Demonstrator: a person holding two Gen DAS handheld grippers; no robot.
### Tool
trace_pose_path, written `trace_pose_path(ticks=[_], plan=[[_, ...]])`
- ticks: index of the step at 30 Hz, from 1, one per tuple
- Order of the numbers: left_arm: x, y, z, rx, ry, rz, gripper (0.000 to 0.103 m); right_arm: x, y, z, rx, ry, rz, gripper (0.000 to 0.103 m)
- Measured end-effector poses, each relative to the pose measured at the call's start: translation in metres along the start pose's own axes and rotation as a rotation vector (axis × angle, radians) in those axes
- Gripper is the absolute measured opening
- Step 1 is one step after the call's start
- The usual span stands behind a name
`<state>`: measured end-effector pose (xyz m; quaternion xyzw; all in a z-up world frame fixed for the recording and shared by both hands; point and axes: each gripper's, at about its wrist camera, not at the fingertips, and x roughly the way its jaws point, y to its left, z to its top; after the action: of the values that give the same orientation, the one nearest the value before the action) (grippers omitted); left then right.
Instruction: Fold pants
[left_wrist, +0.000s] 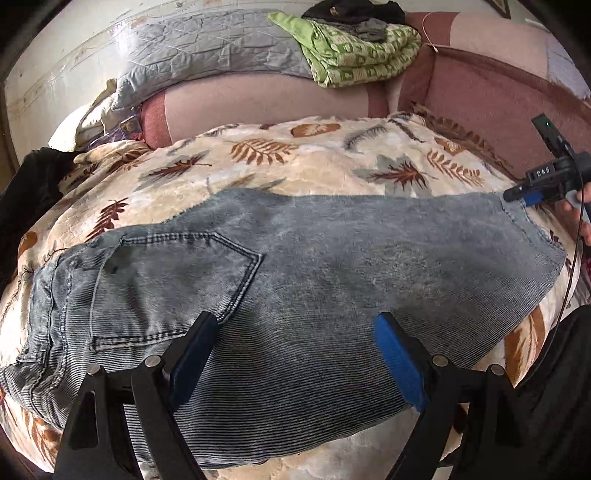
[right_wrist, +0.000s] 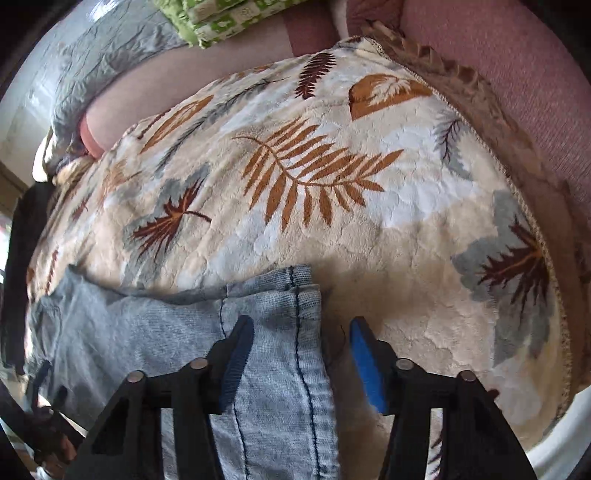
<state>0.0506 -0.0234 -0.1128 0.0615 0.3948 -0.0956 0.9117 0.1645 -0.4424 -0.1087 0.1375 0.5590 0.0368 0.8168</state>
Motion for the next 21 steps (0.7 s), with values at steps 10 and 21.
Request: trace_pose_path(ticks=[10, 21], plan=[[0.009, -0.003, -0.009, 0.038, -0.003, 0.03, 0.087, -0.006, 0.023, 0.01, -0.11, -0.106, -0.088, 0.008], [-0.02, 0.009, 0.01, -0.029, -0.071, -0.005, 0.087, -0.044, 0.039, -0.007, -0.039, -0.168, -0.047, 0.018]])
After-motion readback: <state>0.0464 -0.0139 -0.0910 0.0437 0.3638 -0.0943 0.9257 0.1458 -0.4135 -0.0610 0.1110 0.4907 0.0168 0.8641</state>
